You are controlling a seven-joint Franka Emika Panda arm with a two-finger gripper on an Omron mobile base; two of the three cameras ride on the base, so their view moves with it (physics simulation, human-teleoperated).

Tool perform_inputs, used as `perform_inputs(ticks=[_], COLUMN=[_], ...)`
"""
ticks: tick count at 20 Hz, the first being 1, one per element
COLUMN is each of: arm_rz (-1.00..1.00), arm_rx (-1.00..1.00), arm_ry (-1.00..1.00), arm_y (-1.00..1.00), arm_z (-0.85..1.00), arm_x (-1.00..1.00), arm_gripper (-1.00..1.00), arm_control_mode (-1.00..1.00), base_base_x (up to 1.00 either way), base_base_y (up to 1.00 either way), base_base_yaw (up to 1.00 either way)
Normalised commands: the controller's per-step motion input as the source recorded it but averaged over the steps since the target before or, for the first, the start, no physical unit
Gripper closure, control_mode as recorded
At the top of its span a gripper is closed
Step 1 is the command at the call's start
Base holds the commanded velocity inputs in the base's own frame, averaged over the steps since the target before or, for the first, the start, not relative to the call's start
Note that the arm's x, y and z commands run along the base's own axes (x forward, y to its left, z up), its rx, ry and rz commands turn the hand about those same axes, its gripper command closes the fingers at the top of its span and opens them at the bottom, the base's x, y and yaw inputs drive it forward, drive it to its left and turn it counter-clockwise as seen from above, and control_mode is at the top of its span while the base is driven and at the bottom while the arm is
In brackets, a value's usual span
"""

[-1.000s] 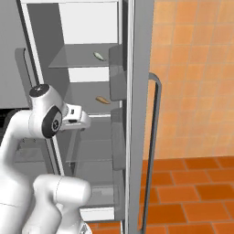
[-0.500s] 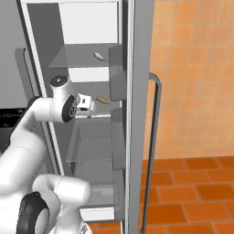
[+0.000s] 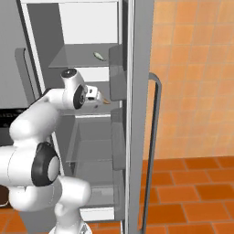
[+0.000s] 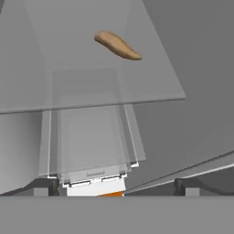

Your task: Place one sweet potato and one fish in each tupperware on the nearby counter, to pack two identical lunches.

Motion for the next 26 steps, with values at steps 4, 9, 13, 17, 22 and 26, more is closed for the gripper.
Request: perform_inputs(ticks=[4, 9, 13, 17, 22, 26], arm_rz=[0.00, 0.02, 0.04, 0.06, 0.07, 0.05], arm_rx=[0.00, 0.00, 0.00, -0.02, -0.05, -0.05], arm_ry=[0.02, 0.07, 0.02, 0.00, 0.02, 0.04], arm_y=[0.00, -0.07, -0.06, 0.00, 0.00, 0.00], arm_z=[-0.16, -0.36, -0.27, -0.24, -0.44, -0.40], arm_x=[0.69, 0.85, 0.90, 0.83, 0.70, 0.69], arm_gripper=[-1.00, -1.00, -1.00, -1.00, -1.00, -1.00], arm_control_mode=[-1.00, -1.00, -1.00, -1.00, -1.00, -1.00], base_base_x=[0.00, 0.00, 0.00, 0.00, 0.00, 0.00], base_base_y=[0.00, 0.00, 0.00, 0.00, 0.00, 0.00], base_base_yaw=[0.00, 0.00, 0.00, 0.00, 0.00, 0.00])
